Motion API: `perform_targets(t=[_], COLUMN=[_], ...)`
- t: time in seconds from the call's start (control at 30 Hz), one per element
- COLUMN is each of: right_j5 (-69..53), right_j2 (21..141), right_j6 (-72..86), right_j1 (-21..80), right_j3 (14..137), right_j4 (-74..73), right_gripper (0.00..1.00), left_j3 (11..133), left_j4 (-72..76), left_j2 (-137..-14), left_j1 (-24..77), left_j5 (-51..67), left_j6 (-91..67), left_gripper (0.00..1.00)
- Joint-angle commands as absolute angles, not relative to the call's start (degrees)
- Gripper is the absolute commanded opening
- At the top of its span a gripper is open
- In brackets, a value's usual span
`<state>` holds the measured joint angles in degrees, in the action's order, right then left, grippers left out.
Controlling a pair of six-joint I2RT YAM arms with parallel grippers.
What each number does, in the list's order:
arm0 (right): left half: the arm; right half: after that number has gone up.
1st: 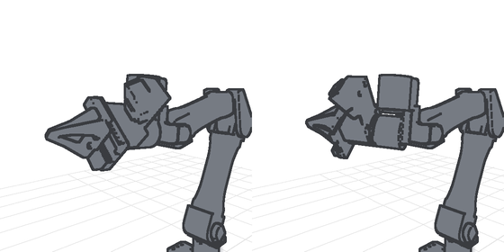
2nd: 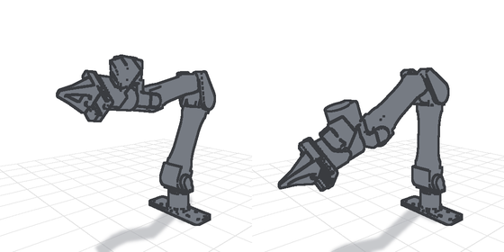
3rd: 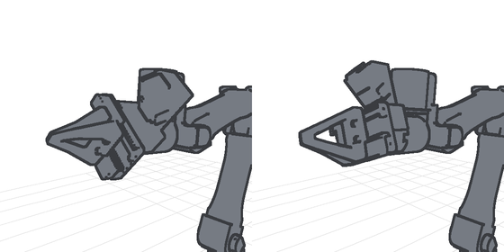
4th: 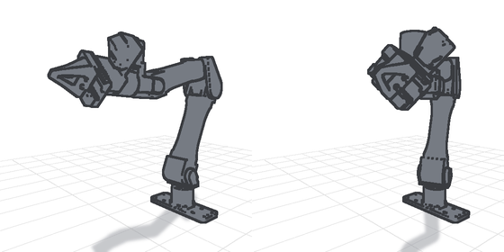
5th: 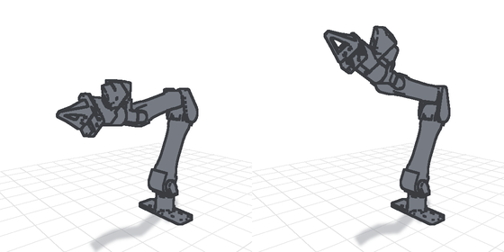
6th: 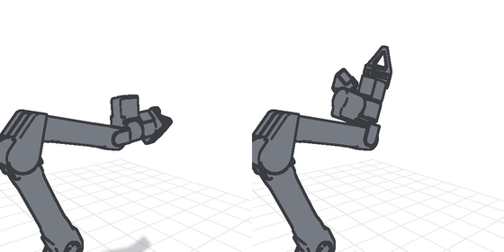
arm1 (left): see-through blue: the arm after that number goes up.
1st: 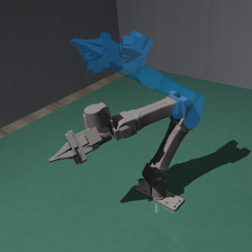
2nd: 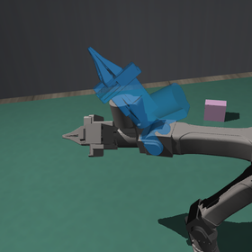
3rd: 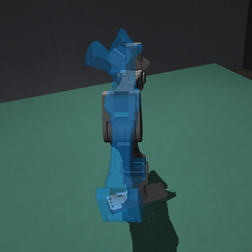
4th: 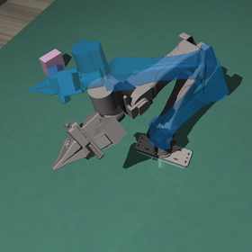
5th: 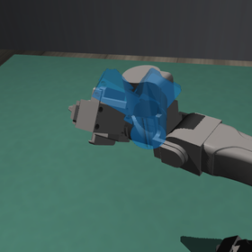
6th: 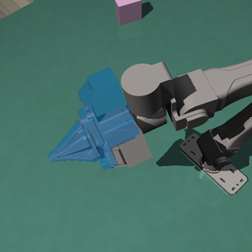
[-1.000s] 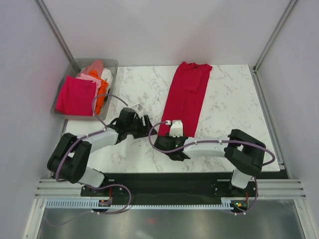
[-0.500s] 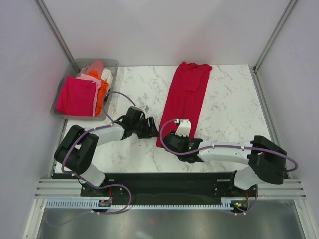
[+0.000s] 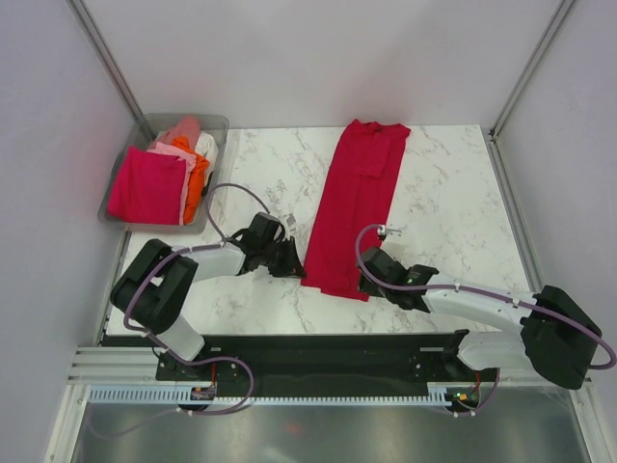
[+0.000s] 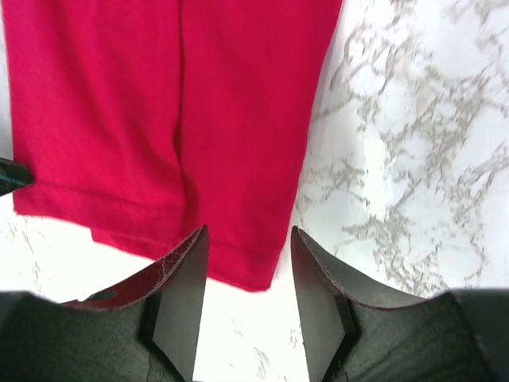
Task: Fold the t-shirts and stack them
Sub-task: Fold the tshirt
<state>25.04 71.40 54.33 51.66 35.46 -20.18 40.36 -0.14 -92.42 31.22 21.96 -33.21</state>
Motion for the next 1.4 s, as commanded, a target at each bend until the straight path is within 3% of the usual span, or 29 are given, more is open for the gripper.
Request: perform_targets(t=[0.0,0.03,0.37,0.4,0.43,0.53,0.73,0.9,0.97,1.0,1.03,1.07,1.1,1.37], right_j5=[20.0,18.7,10.9,10.0,8.9,5.1,1.5,0.2,0.2,0.1,0.4,0.9,1.4,8.5], right_j2=[68.2,67.8,65.0,64.9,64.7,63.5,61.2,63.6,64.5,64.6,64.3,63.7,62.9,52.0], right_j6=[52.4,52.0,51.7,52.0,52.3,53.7,55.5,55.7,55.5,55.4,55.5,55.4,55.4,54.1], right_j1=[50.9,50.5,48.8,48.9,48.9,48.8,48.8,49.0,49.0,49.0,49.0,49.0,49.0,48.9], right_j3=[32.8,32.3,26.6,26.1,25.6,23.0,20.2,20.0,19.9,19.9,20.0,20.1,20.1,25.9], right_j4=[-18.7,-18.7,-16.4,-15.9,-15.4,-12.5,-10.8,-10.6,-10.6,-10.5,-11.2,-11.8,-12.6,-26.4], right_gripper=[0.53,0.52,0.51,0.5,0.5,0.48,0.42,0.35,0.24,0.05,0.0,0.0,0.0,0.0], left_j3=[38.2,37.4,30.2,29.9,29.4,28.4,29.2,30.4,30.8,31.0,31.1,31.2,31.1,31.9], left_j4=[-0.2,-0.3,-0.3,-0.3,-0.2,-0.3,-1.7,-1.6,-1.1,-1.1,-0.8,-0.7,-0.7,-2.5], left_j2=[-91.2,-90.8,-80.4,-79.9,-79.1,-77.7,-78.0,-80.7,-81.5,-81.8,-81.9,-82.0,-81.4,-73.9], left_j1=[32.7,32.7,33.6,33.8,34.0,34.2,34.2,34.6,35.5,35.8,36.2,36.9,37.1,37.3], left_j5=[23.5,23.4,22.8,22.9,22.8,21.8,21.5,22.4,22.7,22.8,22.9,22.9,22.9,26.5], left_j6=[-33.0,-33.4,-36.7,-36.9,-37.4,-37.8,-37.3,-37.2,-37.4,-37.5,-37.6,-37.7,-38.1,-40.6], left_gripper=[0.11,0.02,0.02,0.04,0.18,0.45,0.48,0.43,0.33,0.27,0.12,0.03,0.02,0.02])
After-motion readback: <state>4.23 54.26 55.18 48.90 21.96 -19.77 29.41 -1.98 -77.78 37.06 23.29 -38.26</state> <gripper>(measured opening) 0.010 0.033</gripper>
